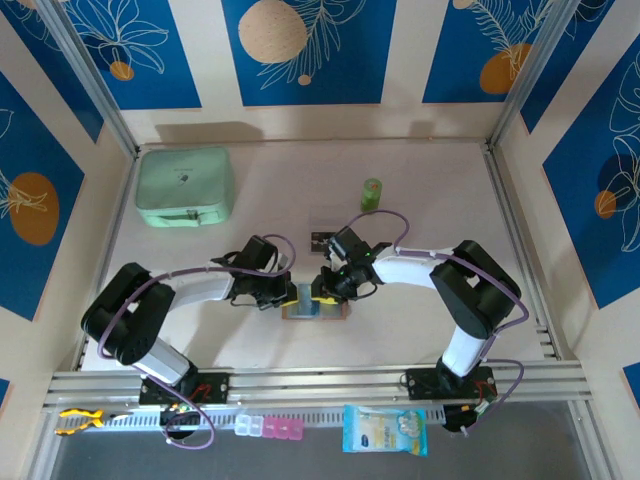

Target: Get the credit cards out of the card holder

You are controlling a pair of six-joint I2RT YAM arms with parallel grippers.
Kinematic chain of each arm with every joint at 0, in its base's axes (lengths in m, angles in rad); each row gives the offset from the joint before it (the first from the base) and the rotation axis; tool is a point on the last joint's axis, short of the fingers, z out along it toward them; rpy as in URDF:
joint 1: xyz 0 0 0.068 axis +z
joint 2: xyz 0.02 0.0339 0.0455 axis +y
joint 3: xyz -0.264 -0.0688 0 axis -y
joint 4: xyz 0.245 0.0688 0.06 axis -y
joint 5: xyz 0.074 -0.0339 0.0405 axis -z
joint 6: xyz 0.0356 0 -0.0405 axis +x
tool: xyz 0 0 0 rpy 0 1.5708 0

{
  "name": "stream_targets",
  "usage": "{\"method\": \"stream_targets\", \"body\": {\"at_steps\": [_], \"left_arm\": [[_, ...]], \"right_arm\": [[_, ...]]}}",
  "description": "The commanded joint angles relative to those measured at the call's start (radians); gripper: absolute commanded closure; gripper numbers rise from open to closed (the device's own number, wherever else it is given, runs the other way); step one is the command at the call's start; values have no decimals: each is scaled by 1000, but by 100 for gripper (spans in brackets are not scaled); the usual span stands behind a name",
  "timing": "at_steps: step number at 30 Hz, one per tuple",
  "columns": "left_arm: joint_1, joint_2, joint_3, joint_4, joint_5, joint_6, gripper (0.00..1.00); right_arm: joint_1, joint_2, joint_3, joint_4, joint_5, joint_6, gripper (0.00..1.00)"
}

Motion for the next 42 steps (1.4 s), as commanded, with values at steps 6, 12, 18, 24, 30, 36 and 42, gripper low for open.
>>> {"method": "stream_targets", "body": {"at_steps": [6,12,18,24,30,36,42], "left_arm": [[-8,22,8,-56,-22,19,100],[-7,21,5,-57,-22,18,100],[-8,21,6,-56,-22,18,100],[-8,21,2,-56,-21,17,100],[-8,19,2,-58,-22,17,100],[-7,18,2,-58,-23,17,100],[-8,18,2,-60,-23,17,100]], "right_arm": [[-6,26,-22,31,-48,22,72],[-12,-4,-55,105,-82,51,77],[-26,-20,-92,183,-120,81,82],[-34,-17,-113,224,-141,88,85],[-39,-23,-128,240,-140,91,89],[-53,-54,-139,188,-113,66,91],[-71,-96,-117,60,-71,5,92]]}}
